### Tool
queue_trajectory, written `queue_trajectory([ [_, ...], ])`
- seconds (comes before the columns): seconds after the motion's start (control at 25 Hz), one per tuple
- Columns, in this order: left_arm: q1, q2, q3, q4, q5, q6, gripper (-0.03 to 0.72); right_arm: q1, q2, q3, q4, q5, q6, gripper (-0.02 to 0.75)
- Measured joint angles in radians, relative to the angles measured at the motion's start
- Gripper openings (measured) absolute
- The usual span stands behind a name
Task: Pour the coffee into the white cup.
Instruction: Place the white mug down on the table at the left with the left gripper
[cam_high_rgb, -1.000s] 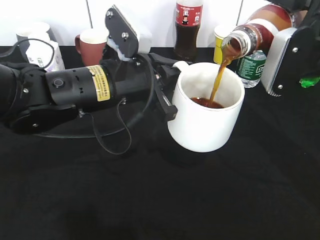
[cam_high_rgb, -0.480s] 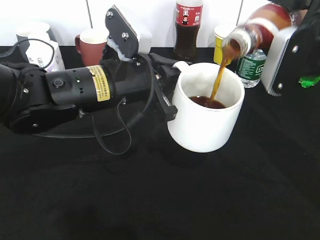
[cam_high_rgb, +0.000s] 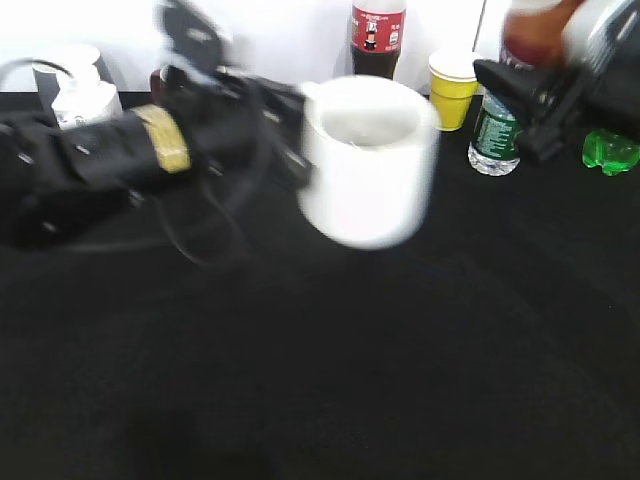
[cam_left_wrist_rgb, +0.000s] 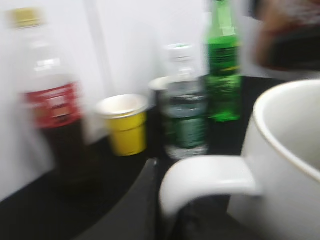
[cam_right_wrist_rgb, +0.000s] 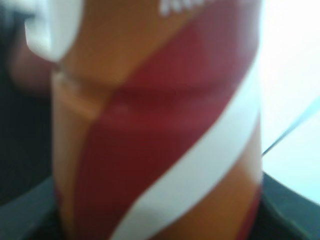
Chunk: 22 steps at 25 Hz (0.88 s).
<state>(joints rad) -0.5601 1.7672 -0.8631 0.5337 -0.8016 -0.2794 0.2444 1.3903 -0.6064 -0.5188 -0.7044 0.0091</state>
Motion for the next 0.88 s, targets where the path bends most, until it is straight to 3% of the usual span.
queue_trajectory([
  [0.08,0.069,0.000,0.000,-0.001,0.000,0.000,0.035,0.000,0.000,0.000,0.002,0.071,0.210,0.515],
  [0.4,0.330,0.004,0.141,-0.016,-0.113,0.009,0.035,0.000,0.000,0.000,0.003,0.078,0.248,0.514],
  [0.6,0.346,0.196,0.137,-0.146,-0.280,0.088,0.035,0.000,0.000,0.000,0.003,0.079,0.250,0.514],
  [0.76,0.346,0.304,0.041,-0.161,-0.291,0.095,0.035,0.000,0.000,0.000,0.003,0.080,0.250,0.514],
  [0.88,0.346,0.314,0.036,-0.189,-0.254,0.114,0.035,0.000,0.000,0.000,0.003,0.080,0.250,0.514],
])
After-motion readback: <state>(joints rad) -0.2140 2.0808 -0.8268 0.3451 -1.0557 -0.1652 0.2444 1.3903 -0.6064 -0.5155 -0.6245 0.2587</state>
